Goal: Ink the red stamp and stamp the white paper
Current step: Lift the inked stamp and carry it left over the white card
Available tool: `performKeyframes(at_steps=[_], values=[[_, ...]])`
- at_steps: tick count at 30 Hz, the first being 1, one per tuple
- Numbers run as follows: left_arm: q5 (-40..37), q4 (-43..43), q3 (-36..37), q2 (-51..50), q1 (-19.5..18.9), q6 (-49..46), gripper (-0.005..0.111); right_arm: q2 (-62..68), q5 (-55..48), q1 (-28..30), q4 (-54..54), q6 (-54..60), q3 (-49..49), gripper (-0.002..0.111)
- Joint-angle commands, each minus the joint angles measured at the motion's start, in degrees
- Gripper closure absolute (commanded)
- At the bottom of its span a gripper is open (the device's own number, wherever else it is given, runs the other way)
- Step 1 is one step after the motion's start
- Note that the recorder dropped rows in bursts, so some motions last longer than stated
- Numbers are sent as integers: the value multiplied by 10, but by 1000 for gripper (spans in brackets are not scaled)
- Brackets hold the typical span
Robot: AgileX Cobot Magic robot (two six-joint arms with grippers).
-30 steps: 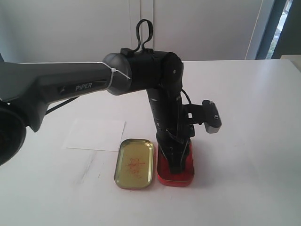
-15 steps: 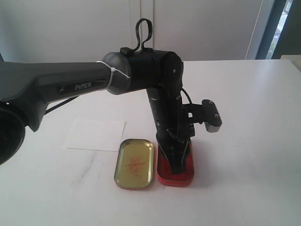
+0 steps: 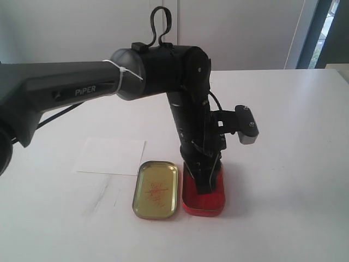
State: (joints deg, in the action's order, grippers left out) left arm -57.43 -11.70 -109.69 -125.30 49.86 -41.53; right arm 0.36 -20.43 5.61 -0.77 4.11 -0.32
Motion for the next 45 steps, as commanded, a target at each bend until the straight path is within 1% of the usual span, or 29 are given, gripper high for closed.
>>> performKeyframes(at_steps=[1,6,12,16,23,33,45], values=[[-26,-7,2,17,-14,-5,107,-4,8,2,5,0,3,108],[-42,-8,2,26,-31,-5,107,-4,8,2,5,0,3,108],[-43,-9,2,39,-58,-7,107,-4,8,2,5,0,3,108],[-59,-9,2,40,-76,-7,107,-4,8,2,5,0,3,108],[-77,-9,2,40,-103,-26,107,-4,8,2,5,0,3,108],[-117,-11,2,40,-168,-70,107,-4,8,2,5,0,3,108],[-125,-9,3,40,-223,-111,107,-4,8,2,5,0,3,108]])
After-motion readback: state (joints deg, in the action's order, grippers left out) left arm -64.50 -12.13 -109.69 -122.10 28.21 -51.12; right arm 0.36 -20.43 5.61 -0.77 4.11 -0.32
